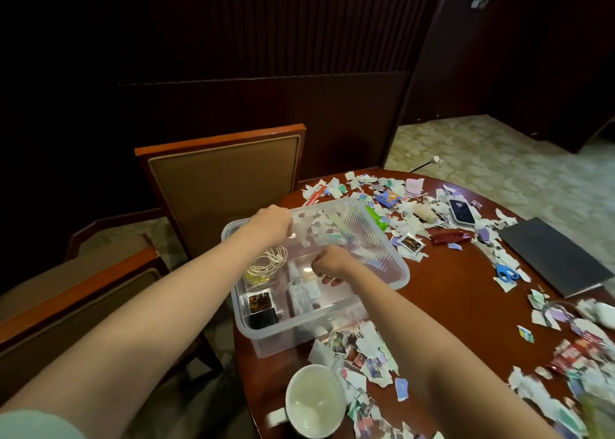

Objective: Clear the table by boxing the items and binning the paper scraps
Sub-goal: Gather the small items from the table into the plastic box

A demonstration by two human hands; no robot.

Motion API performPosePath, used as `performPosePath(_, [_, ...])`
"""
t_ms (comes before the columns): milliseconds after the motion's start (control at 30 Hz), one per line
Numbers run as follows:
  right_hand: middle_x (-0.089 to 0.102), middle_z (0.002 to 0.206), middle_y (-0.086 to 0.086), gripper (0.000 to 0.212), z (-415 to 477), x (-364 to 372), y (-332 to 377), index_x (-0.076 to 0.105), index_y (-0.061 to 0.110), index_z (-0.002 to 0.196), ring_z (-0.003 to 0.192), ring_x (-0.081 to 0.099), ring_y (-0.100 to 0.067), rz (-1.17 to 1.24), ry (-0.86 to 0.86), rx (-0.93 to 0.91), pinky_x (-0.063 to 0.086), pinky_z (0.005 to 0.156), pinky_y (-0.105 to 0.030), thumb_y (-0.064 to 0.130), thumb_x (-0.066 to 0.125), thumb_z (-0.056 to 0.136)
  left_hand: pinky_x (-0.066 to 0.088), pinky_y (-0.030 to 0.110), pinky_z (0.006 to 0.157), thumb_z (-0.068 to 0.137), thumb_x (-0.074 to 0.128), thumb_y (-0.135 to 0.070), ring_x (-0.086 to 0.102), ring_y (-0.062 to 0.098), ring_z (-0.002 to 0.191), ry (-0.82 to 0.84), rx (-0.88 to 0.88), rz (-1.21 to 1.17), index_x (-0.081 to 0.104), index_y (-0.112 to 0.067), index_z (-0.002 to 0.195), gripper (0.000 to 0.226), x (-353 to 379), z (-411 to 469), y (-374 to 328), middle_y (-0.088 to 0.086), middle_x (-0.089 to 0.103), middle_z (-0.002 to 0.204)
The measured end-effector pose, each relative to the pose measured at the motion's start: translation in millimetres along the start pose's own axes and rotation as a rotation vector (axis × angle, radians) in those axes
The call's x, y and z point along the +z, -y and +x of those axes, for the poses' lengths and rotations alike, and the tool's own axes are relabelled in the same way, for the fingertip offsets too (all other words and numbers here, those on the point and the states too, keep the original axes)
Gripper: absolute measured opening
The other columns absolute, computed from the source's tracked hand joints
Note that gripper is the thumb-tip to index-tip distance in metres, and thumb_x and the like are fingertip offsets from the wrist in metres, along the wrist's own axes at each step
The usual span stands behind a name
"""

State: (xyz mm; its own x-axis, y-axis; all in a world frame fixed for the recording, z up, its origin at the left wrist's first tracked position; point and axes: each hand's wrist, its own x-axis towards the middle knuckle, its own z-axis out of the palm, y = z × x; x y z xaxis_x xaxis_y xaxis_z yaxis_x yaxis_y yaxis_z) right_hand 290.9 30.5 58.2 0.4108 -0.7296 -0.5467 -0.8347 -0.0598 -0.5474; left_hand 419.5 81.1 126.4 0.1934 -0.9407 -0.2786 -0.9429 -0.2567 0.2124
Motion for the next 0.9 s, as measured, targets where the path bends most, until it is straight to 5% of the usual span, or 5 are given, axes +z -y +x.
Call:
performPosePath(167, [0.055, 0.071, -0.005, 0.025, -15, -31, -13, 0.063, -0.006, 0.108, 0.057, 0.051, -0.010, 0.188, -0.150, -0.038, 0.044, 0.053, -0.019, 0.010, 0.049, 0.093, 0.041, 0.024, 0.079, 0.091, 0.047, 0.003, 0.056, 0.025, 0.112, 0.015, 0.039, -0.097, 0.065, -0.010, 0.115, 0.033, 0, 1, -22, 0.008, 0.056, 0.127])
performPosePath(467, [0.057, 0.074, -0.008, 0.015, -65, -91, -74, 0.060, 0.005, 0.085, 0.060, 0.054, -0.016, 0.761, -0.318, 0.029, 0.049, 0.057, -0.023, 0.002, 0.047, 0.094, 0.044, 0.022, 0.069, 0.089, 0.050, 0.002, 0.059, 0.016, 0.084, 0.061, 0.151, -0.256, 0.068, -0.012, 0.110, 0.030, 10, 15, -98, 0.006, 0.066, 0.107])
performPosePath(667, [0.055, 0.072, -0.010, 0.010, -99, -110, -139, 0.059, 0.001, 0.097, 0.057, 0.052, -0.015, 0.869, -0.424, 0.177, 0.048, 0.042, -0.016, 0.002, 0.050, 0.093, 0.045, 0.018, 0.056, 0.091, 0.049, -0.005, 0.060, 0.014, 0.069, 0.068, 0.223, -0.375, 0.067, -0.012, 0.104, 0.024, 24, 19, -163, 0.003, 0.065, 0.089])
performPosePath(900, [0.061, 0.081, -0.007, 0.012, -128, -114, -223, 0.062, 0.007, 0.095, 0.070, 0.060, -0.015, 0.803, -0.522, 0.342, 0.052, 0.063, -0.023, 0.007, 0.051, 0.094, 0.043, 0.018, 0.054, 0.088, 0.049, -0.007, 0.055, 0.010, 0.061, 0.137, 0.360, -0.351, 0.069, -0.014, 0.097, 0.023, 47, 17, -233, 0.000, 0.065, 0.075])
